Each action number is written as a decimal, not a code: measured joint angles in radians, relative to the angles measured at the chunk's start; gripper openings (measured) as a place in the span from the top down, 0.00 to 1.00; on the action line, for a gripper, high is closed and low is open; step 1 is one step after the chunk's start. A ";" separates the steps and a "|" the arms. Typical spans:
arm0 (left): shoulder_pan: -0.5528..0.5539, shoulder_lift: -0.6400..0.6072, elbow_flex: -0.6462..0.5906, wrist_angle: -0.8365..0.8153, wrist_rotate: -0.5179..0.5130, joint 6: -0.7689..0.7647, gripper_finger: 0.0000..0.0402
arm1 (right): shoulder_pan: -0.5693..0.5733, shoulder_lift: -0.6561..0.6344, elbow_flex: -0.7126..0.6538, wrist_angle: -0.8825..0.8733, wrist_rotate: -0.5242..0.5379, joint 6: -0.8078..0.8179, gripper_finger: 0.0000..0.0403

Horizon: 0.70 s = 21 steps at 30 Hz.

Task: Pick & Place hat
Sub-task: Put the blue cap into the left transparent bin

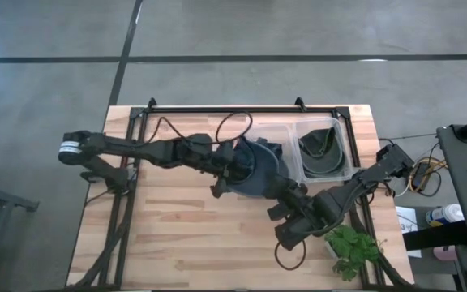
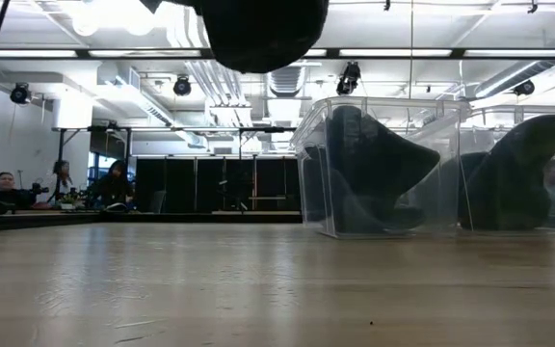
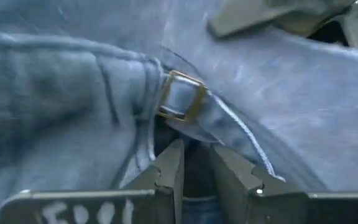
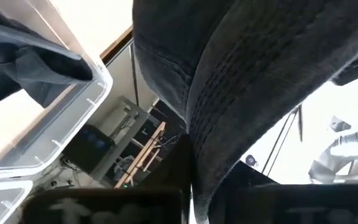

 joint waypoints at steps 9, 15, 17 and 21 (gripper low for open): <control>0.001 -0.170 -0.002 -0.102 -0.163 0.125 0.82 | 0.007 0.000 -0.007 -0.342 -0.011 0.438 0.97; 0.002 -0.285 -0.002 -0.173 -0.278 0.134 0.82 | -0.041 -0.006 -0.053 -0.386 -0.251 0.770 0.97; 0.002 -0.311 -0.003 -0.203 -0.301 0.134 0.82 | -0.067 -0.006 -0.083 -0.386 -0.276 0.849 0.97; 0.002 -0.347 -0.005 -0.263 -0.347 0.135 0.82 | -0.117 -0.008 -0.148 -0.386 -0.191 0.899 0.97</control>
